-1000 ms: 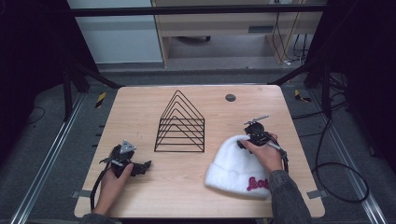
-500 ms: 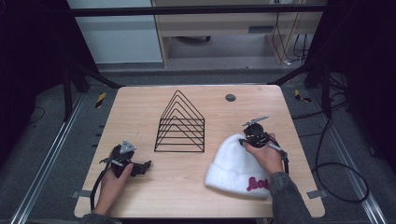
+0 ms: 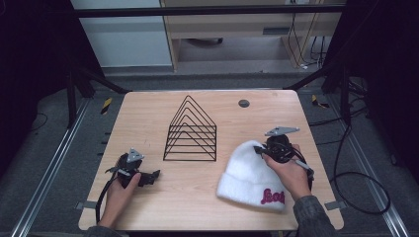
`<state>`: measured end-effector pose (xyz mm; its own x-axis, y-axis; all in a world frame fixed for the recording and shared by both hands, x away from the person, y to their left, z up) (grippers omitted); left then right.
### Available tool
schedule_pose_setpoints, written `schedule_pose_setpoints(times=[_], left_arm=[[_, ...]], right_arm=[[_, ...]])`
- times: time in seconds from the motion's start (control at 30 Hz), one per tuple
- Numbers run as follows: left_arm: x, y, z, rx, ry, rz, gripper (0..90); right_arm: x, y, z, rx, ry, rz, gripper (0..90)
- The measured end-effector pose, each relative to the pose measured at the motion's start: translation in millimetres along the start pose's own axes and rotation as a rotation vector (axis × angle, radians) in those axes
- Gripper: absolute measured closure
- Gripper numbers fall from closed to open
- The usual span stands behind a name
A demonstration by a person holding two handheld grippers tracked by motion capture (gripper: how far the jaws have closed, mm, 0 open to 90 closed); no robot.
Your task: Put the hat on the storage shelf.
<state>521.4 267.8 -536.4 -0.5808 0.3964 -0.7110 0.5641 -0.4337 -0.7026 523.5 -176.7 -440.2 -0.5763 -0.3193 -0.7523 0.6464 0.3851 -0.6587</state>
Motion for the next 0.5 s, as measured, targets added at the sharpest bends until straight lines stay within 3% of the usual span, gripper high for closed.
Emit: schedule_pose_setpoints(times=[0.13, 0.23, 0.5], left_arm=[[-0.1, 0.0, -0.2, 0.000, 0.000, 0.000, 0.0], [-0.2, 0.1, -0.3, 0.002, 0.005, 0.000, 0.0], [-1.8, -1.2, 1.1, -0.006, 0.025, -0.001, 0.9]], right_arm=[[-5.6, -18.2, -5.9, -0.014, -0.007, 0.048, 82.1], [-11.9, -41.2, -15.6, -0.034, -0.041, 0.105, 82.2], [-24.8, -77.8, -34.3, -0.095, -0.088, 0.198, 82.4]])
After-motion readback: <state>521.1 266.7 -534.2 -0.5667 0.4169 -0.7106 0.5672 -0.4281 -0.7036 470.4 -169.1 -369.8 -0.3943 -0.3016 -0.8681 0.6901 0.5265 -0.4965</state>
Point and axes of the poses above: each handheld gripper's, and its own axes: y roughly forward along the jaws, x roughly out of its underside, z roughly to its right, the point moved 4 cm from there along y, roughly forward along the jaws, and after that the axes turned 4 degrees about x, right-handed, at the moved point
